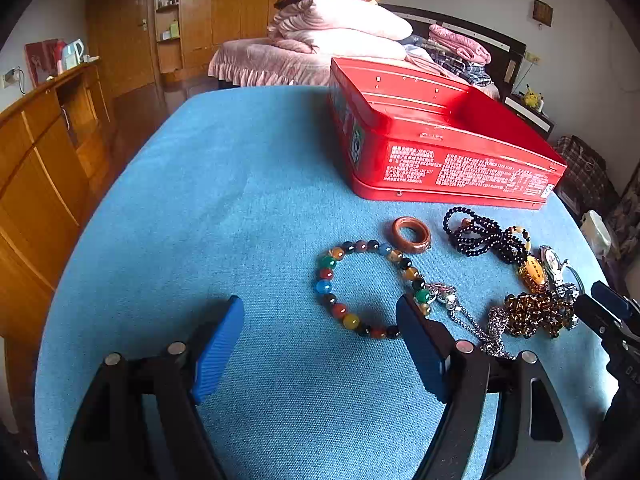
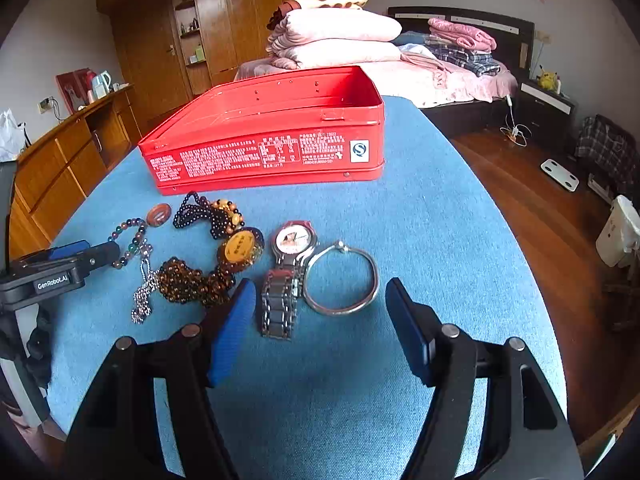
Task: Organize jewelry
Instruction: 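Move the left tool to the multicolored bead bracelet while the right tool moves to the silver wristwatch, then close the left tool on the multicolored bracelet while the right tool closes on the wristwatch band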
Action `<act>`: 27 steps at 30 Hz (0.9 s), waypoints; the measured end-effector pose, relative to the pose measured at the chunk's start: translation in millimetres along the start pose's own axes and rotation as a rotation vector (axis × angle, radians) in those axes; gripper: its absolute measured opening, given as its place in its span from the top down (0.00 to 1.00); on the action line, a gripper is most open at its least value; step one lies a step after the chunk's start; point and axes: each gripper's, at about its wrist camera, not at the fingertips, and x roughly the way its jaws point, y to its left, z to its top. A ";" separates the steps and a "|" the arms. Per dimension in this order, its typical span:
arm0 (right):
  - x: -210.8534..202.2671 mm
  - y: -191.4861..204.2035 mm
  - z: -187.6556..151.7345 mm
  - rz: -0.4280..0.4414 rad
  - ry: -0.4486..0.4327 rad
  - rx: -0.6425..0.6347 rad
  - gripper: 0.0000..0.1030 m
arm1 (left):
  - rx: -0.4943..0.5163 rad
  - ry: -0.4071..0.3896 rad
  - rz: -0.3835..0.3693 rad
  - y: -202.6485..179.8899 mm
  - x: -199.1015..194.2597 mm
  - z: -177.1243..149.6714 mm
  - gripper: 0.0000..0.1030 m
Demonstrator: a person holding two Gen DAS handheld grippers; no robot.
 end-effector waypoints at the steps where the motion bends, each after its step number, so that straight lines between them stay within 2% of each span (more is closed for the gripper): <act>1: -0.5 0.1 -0.8 0.003 0.001 -0.002 0.36 | -0.001 0.002 0.001 0.0 0.1 0.2 0.26; 4: -2.0 0.5 -2.4 0.006 0.001 -0.016 0.36 | -0.001 0.008 0.001 -0.2 0.5 0.5 0.27; 6: -2.9 3.4 -4.0 0.012 -0.002 -0.029 0.36 | -0.002 0.008 -0.005 0.3 -0.4 0.2 0.34; 8: -3.0 4.4 -4.4 0.025 -0.002 -0.036 0.36 | -0.002 0.008 0.006 -0.3 -0.4 3.3 0.49; 9: -2.4 5.1 -4.0 0.029 0.000 -0.037 0.36 | -0.005 0.008 0.001 -0.1 -0.5 3.9 0.52; 14: 1.6 9.1 -0.5 0.057 0.010 -0.035 0.49 | -0.019 0.011 -0.020 2.1 0.5 8.2 0.80; 17: 4.9 10.7 4.0 0.068 0.017 -0.029 0.53 | -0.026 0.010 -0.030 2.8 1.0 8.0 0.88; 18: 6.3 11.2 5.4 0.065 0.022 -0.029 0.54 | -0.029 0.010 -0.032 3.9 1.3 9.0 0.89; 20: 9.4 12.8 8.0 0.056 0.031 -0.029 0.65 | -0.034 0.010 -0.043 5.4 0.7 8.6 0.90; 22: 12.2 14.6 8.9 0.073 0.041 -0.035 0.70 | -0.033 0.010 -0.048 4.5 0.1 8.5 0.91; 27: 16.5 17.1 9.0 0.063 0.063 -0.031 0.71 | -0.024 0.010 -0.060 3.7 -2.5 5.9 0.92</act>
